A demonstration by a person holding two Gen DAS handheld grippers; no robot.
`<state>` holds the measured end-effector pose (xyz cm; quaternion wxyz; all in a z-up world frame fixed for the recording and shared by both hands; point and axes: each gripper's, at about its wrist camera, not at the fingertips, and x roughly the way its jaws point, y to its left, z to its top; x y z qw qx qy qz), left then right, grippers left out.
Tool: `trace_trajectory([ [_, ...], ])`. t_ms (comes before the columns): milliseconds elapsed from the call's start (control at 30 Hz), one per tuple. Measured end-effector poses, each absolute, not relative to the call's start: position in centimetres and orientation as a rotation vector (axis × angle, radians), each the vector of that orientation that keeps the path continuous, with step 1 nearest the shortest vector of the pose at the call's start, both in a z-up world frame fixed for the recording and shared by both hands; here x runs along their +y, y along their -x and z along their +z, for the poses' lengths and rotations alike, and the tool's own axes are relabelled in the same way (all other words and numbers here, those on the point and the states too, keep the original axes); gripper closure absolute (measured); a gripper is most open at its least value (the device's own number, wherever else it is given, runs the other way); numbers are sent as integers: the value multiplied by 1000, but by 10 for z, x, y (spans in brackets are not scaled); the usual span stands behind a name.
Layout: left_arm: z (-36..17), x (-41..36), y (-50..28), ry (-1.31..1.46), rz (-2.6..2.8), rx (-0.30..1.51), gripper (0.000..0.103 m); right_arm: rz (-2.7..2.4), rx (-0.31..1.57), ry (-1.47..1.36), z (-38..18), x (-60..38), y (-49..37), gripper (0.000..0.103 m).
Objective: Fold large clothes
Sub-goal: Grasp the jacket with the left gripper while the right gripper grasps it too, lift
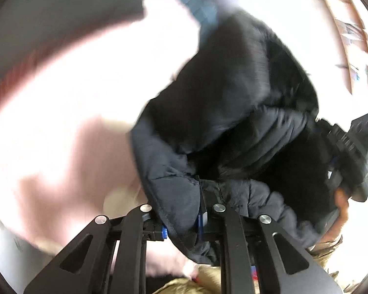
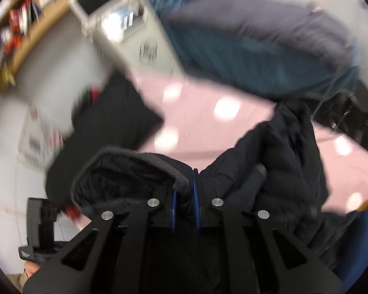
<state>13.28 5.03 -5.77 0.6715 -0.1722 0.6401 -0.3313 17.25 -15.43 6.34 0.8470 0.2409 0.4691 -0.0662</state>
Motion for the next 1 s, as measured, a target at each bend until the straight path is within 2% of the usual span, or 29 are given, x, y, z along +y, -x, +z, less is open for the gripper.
trace_trajectory([
  [200, 96, 15, -108, 140, -869, 1001, 89, -137, 592, -464, 219, -178, -58, 93],
  [300, 129, 7, -76, 36, -875, 898, 89, -110, 484, -469, 255, -175, -2, 94],
  [500, 146, 40, -36, -1, -984, 904, 91, -1, 358, -458, 297, -162, 93, 94],
  [600, 187, 71, -36, -8, -1019, 824, 92, 70, 251, -475, 327, -151, 130, 95],
  [800, 316, 112, 0, 54, -1091, 418, 92, 287, -42, -399, 418, -127, 174, 95],
  [867, 347, 125, 2, 99, -1125, 337, 92, 352, -141, -379, 447, -123, 184, 95],
  [1000, 368, 118, -13, 98, -1095, 300, 92, 264, -148, -386, 458, -144, 163, 95],
])
